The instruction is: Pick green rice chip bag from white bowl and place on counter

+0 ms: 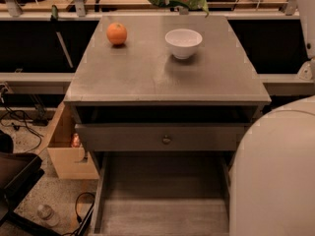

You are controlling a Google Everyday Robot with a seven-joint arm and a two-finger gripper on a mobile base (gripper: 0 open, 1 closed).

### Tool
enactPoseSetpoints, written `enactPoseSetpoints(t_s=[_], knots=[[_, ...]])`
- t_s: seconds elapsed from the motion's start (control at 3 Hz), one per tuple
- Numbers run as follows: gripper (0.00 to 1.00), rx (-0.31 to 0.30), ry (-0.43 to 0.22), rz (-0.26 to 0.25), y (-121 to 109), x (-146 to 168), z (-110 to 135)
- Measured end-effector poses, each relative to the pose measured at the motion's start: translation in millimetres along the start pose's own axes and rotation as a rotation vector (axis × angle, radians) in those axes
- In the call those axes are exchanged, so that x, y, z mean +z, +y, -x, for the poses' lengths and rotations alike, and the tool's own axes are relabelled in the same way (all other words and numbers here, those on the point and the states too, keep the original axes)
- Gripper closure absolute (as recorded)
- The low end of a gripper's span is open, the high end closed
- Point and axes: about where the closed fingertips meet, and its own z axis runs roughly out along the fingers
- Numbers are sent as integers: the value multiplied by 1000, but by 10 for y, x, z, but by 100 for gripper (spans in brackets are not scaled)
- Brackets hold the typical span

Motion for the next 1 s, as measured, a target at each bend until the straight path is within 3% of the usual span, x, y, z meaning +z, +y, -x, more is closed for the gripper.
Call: enactPoseSetpoints(t_s=[0.33,1.0], knots=[[100,10,-28,-1,34,192,39],[100,2,-154,20,230,1037,366]])
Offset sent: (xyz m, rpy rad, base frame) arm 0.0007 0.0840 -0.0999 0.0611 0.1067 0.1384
